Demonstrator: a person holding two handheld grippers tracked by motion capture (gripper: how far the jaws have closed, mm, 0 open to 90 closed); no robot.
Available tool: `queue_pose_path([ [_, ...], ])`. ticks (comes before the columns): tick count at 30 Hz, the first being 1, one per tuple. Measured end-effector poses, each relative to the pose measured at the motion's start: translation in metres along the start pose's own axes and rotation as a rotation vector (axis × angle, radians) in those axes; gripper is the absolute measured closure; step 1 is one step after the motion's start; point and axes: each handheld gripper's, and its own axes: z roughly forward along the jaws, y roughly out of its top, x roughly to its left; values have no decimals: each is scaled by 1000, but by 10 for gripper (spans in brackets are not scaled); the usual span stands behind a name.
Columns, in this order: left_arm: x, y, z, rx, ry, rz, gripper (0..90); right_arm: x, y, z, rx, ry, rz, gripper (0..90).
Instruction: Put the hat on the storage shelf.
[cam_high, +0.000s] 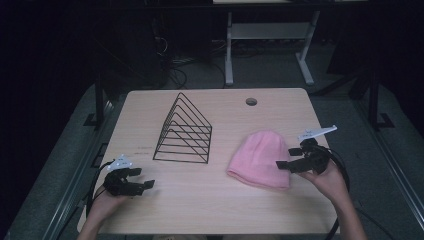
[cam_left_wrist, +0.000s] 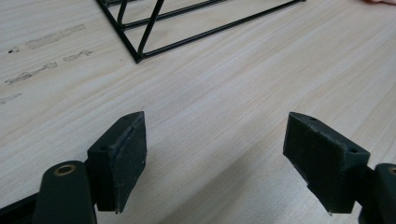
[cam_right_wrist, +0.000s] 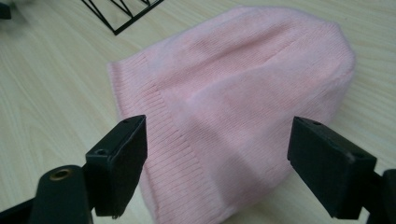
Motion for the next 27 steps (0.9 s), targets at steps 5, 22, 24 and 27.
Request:
queue_pose_path([
  [5, 0, 2, 0, -7, -4, 2, 216, -9, 7, 4, 18, 0, 9, 195],
  [22, 3, 4, 0, -4, 5, 17, 216, -48, 45, 35, 75, 24, 63, 216],
  [24, 5, 3, -1, -3, 7, 13, 216, -52, 50, 40, 81, 37, 79, 218],
  [27, 5, 2, -2, 1, 12, 20, 216, -56, 55, 43, 82, 35, 91, 219],
])
